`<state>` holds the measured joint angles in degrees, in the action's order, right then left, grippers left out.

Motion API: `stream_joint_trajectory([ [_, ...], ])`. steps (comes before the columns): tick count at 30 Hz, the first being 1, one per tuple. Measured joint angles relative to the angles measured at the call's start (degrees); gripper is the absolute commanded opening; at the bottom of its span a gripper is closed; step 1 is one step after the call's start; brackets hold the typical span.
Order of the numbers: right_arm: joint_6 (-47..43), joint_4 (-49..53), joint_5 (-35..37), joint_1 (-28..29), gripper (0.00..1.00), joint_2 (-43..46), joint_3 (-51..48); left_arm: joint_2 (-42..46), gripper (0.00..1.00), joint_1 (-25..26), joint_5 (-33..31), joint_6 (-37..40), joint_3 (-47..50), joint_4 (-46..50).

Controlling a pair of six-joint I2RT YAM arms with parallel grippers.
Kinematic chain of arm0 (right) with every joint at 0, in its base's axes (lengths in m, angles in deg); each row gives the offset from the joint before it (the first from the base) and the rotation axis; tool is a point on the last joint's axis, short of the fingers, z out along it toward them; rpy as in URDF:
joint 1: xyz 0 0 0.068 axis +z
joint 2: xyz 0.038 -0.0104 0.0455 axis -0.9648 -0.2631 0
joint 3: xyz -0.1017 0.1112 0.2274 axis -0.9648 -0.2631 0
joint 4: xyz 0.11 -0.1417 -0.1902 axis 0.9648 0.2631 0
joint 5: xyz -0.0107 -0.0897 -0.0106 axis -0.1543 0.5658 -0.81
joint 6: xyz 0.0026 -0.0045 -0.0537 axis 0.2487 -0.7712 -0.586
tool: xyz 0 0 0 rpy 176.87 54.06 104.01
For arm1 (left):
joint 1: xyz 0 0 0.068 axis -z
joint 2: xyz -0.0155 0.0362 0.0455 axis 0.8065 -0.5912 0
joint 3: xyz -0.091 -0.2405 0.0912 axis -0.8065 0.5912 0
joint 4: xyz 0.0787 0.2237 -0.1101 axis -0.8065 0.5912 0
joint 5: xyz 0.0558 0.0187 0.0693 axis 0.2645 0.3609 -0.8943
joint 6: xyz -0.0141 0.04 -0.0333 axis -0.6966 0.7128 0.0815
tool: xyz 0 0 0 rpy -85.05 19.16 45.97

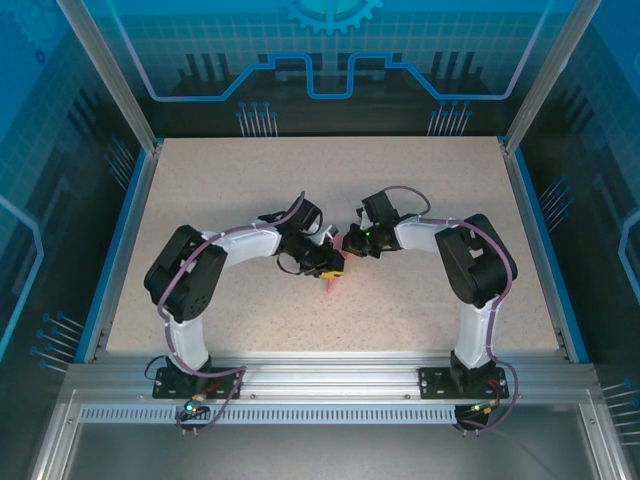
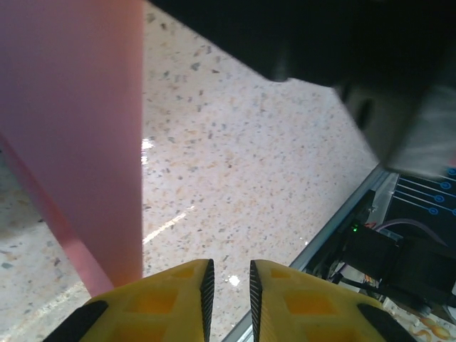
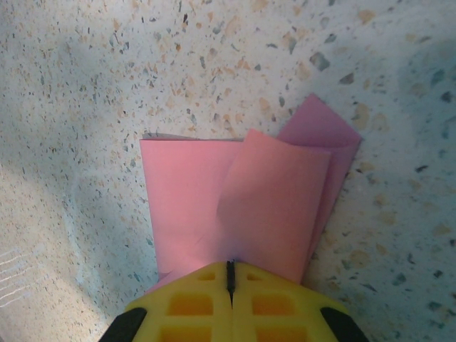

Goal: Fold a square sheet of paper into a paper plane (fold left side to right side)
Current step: Fold the wing for the fifth time at the center of the table.

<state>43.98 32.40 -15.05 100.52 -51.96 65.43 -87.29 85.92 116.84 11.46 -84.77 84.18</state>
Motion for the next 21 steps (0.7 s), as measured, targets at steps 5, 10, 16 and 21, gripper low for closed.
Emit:
stream_joint_trajectory([
  [5,0.00,0.02,0.00,0.00,0.02,0.00,0.00,-1.49,0.23,0.11,-0.11,0.00,0.20,-0.07],
  [10,0.00,0.04,0.00,0.00,0.02,0.00,0.00,-1.70,0.23,0.22,-0.66,-0.35,2.25,-0.50],
  [16,-0.22,0.20,0.02,0.00,0.02,0.00,0.04,-2.78,0.23,0.26,-0.66,-1.53,4.13,-2.45],
  [21,-0.24,0.22,0.02,0.00,0.02,0.00,0.07,-3.10,0.24,0.39,-0.61,-1.92,4.44,-3.52],
])
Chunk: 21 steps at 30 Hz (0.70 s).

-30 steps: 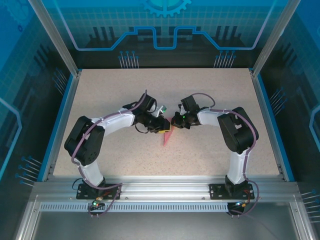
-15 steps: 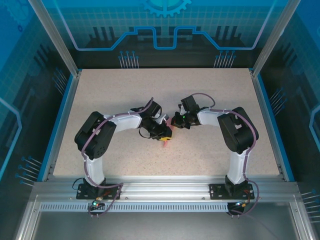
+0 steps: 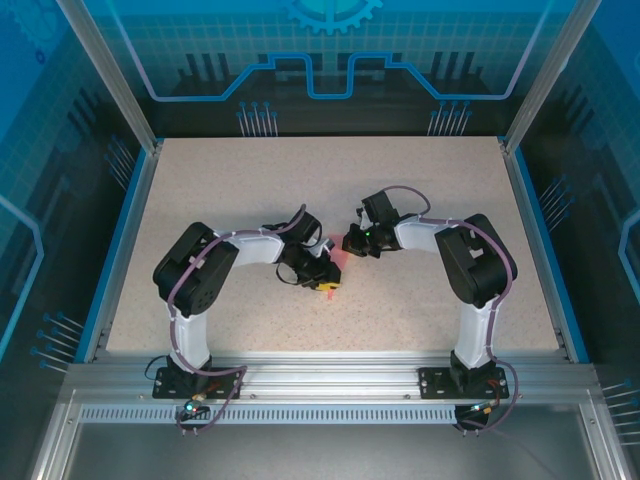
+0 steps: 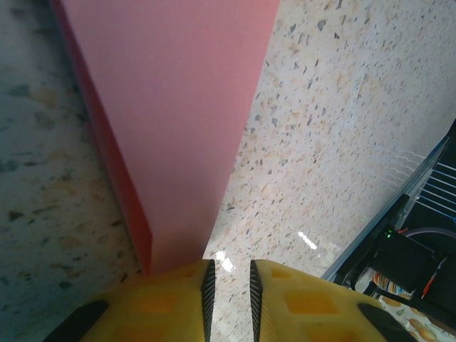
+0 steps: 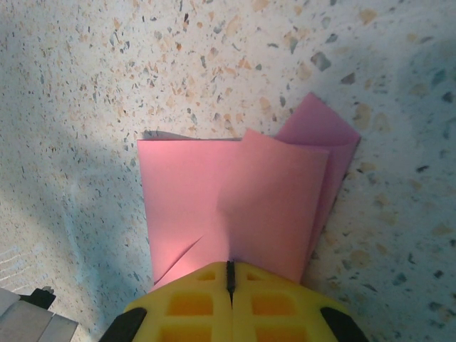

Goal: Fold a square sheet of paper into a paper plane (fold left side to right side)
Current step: Fold the wing for the fifth time at the center of the table.

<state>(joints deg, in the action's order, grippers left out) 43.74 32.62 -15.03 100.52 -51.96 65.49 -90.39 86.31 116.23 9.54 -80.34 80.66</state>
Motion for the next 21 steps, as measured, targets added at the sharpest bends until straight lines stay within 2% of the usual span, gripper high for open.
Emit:
stream_joint_trajectory([
  [13,-0.61,0.35,0.00,0.04,0.02,0.00,0.22,-0.04,0.25,0.61,0.20,-1.62,1.29,-3.02],
  [21,-1.70,-0.26,0.17,0.04,0.00,3.34,-2.89,-0.15,0.08,0.79,-1.42,-2.51,1.95,-3.04],
])
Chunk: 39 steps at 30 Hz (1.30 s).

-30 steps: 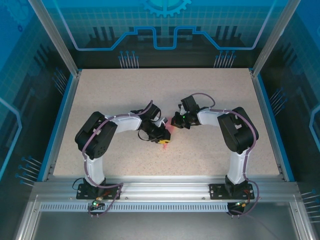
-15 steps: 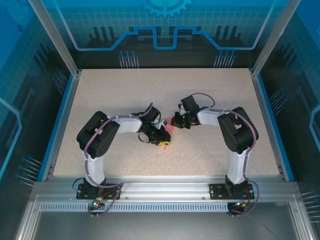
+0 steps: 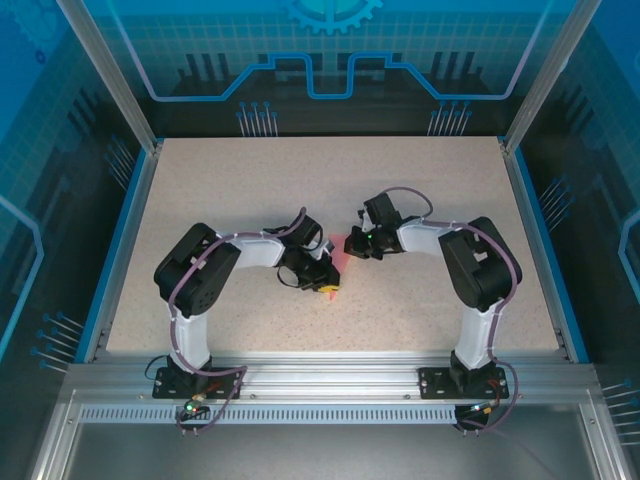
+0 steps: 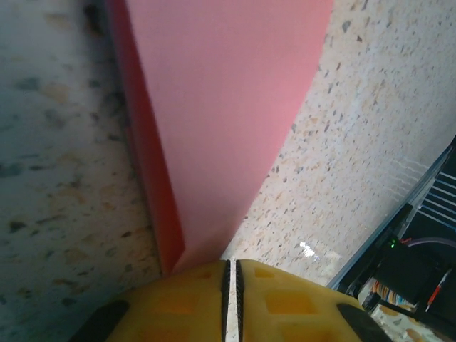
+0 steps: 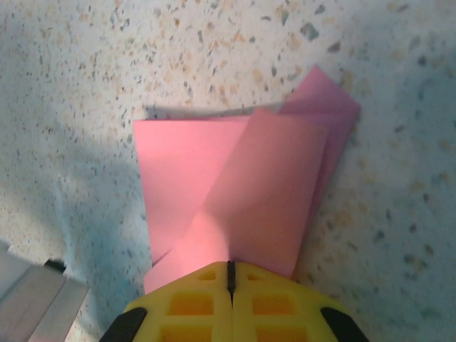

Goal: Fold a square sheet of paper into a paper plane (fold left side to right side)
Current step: Fold the wing for the fifth time at the center of the table.

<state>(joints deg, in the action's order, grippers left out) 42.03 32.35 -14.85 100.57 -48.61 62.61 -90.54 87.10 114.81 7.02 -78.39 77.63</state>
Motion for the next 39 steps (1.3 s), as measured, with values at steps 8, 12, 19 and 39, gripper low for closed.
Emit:
stream_joint_trajectory([
  [8,-0.35,-4.15,-1.86,0.07,0.00,8.02,-6.82,0.02,0.00,0.00,-0.13,-0.02,0.31,-0.35],
  [12,-0.17,-6.32,-3.69,1.31,0.00,8.22,-8.55,0.02,0.00,0.00,-0.15,-0.02,0.31,-0.35],
  [19,0.70,-9.14,-5.64,3.80,0.00,7.54,-10.23,0.11,0.00,0.07,-0.46,0.00,0.31,-0.31],
  [39,-2.21,-5.35,-4.55,3.80,0.00,2.29,-6.95,0.13,0.00,0.13,-0.57,0.04,0.31,-0.28],
])
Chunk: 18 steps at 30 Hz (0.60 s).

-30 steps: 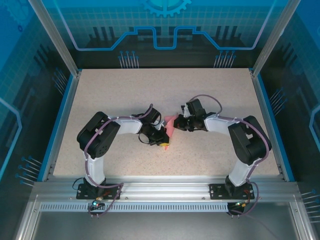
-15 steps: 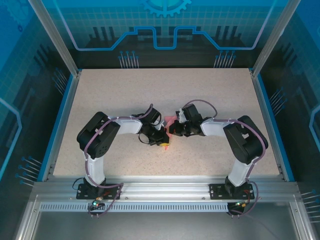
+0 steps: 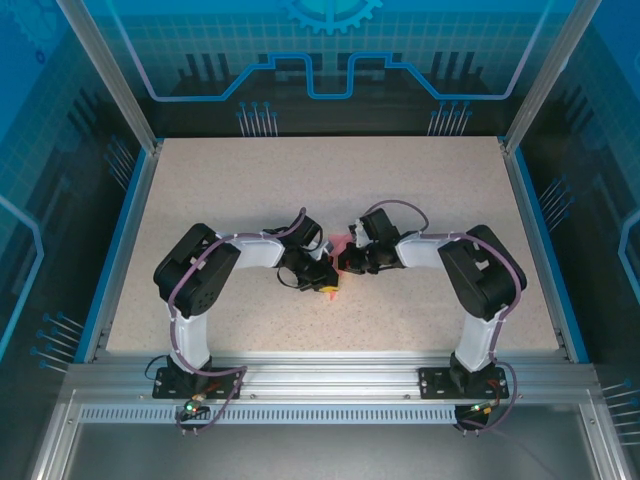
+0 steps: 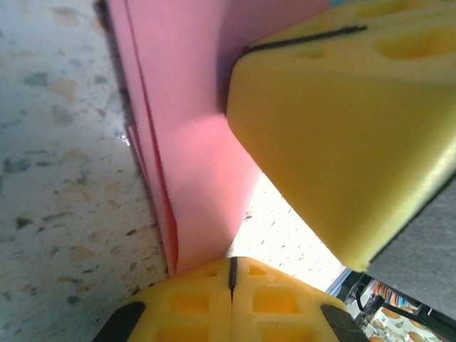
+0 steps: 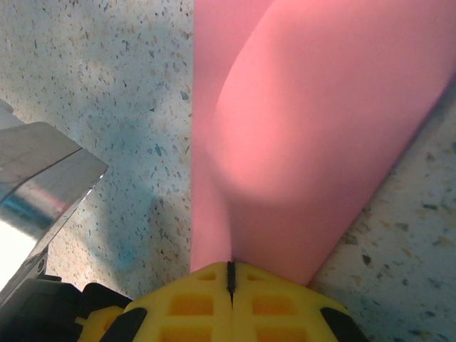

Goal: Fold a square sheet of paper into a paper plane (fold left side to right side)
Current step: Fold the wing for the fifth time at the center of the table.

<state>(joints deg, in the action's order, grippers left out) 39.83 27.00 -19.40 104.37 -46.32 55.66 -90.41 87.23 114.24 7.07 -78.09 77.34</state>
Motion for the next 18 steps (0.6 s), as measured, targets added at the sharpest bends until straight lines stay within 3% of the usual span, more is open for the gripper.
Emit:
stream_joint_trajectory([
  [18,-3.80,4.83,-3.87,-3.67,0.00,-4.13,6.05,0.00,0.00,0.04,-0.55,0.11,-0.02,-0.63],
])
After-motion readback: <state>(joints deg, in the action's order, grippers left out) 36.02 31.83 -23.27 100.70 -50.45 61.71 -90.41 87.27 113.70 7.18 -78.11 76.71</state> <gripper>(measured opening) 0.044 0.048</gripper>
